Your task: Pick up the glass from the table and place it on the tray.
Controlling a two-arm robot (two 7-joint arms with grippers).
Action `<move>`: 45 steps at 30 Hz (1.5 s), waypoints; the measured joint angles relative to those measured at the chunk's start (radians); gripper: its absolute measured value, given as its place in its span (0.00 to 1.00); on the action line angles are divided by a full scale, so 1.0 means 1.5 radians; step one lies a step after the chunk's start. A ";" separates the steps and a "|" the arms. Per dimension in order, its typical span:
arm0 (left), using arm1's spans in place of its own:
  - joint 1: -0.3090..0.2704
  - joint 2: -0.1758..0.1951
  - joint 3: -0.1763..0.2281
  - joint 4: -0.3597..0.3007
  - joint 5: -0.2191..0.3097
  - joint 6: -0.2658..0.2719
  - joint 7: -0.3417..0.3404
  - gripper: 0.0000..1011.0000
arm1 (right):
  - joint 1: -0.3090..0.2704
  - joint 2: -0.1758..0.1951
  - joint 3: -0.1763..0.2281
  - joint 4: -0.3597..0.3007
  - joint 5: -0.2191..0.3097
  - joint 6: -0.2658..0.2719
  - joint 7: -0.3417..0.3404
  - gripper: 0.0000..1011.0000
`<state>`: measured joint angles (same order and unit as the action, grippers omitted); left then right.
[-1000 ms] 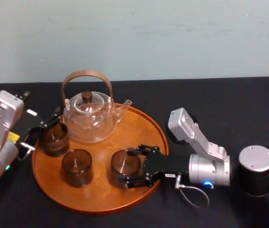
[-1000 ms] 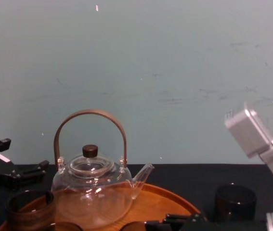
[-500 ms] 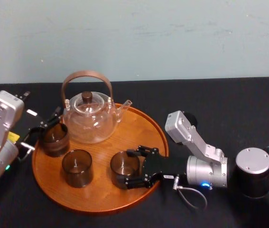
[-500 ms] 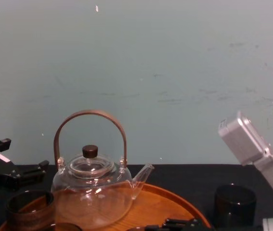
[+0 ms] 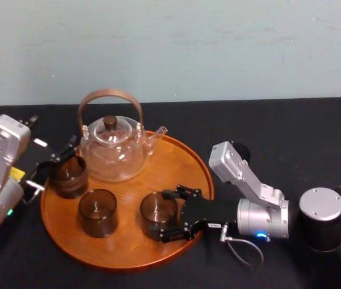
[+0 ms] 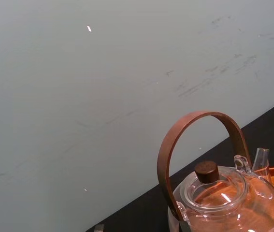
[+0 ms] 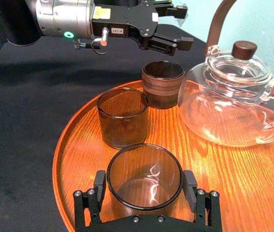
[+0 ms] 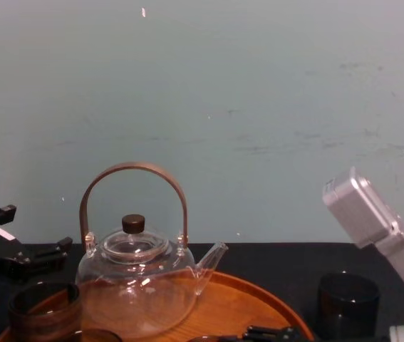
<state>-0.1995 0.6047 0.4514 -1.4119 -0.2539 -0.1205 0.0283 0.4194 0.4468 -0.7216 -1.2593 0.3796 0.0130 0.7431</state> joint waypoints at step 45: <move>0.000 0.000 0.000 0.000 0.000 0.000 0.000 0.99 | -0.096 0.143 0.090 -0.148 0.083 0.000 0.005 0.99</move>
<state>-0.1995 0.6047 0.4514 -1.4120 -0.2539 -0.1205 0.0283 0.2757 0.6617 -0.5863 -1.4807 0.5041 0.0132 0.7513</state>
